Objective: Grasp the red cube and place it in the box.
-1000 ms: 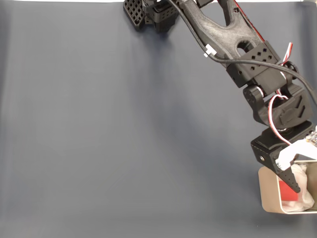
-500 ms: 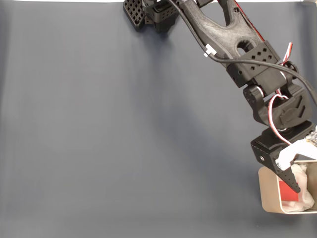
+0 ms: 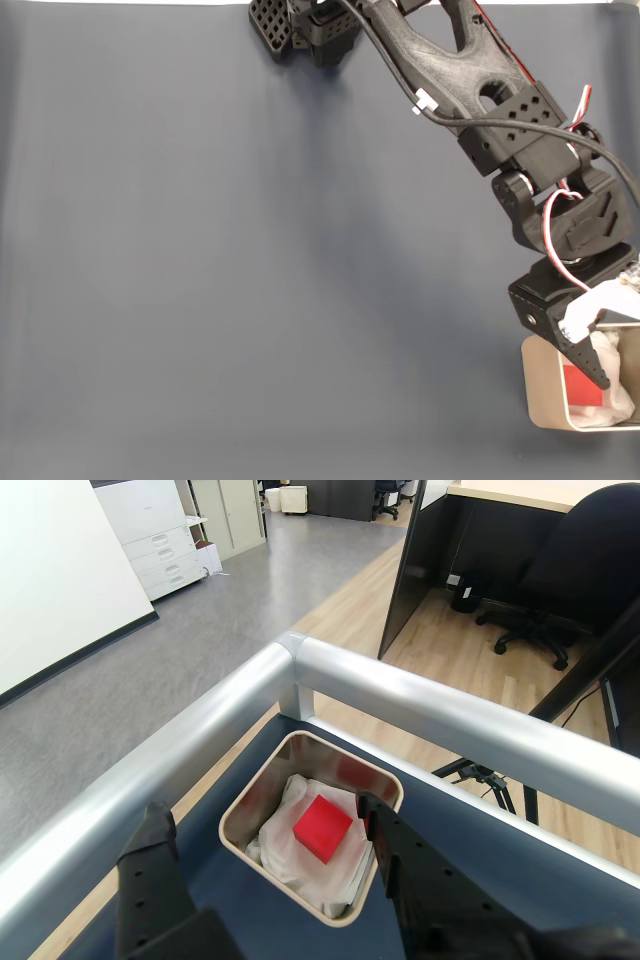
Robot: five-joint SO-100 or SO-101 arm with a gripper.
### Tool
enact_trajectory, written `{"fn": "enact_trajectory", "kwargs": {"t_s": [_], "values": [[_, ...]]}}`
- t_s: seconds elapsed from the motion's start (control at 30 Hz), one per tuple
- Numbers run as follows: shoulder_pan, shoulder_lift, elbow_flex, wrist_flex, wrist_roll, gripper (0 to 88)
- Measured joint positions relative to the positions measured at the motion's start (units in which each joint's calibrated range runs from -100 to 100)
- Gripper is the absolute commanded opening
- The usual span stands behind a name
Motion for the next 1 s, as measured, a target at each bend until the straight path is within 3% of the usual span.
{"fn": "enact_trajectory", "kwargs": {"t_s": [0.1,0.3,0.63,1.0], "values": [[0.0,0.0,0.0,0.0,0.0,37.1],[0.0,-0.17,1.45,-0.16,1.27,1.2],[7.49,-15.02,12.48,-0.16,1.71,0.0],[24.11,-51.5,50.18,-0.32,1.03,0.0]]}}
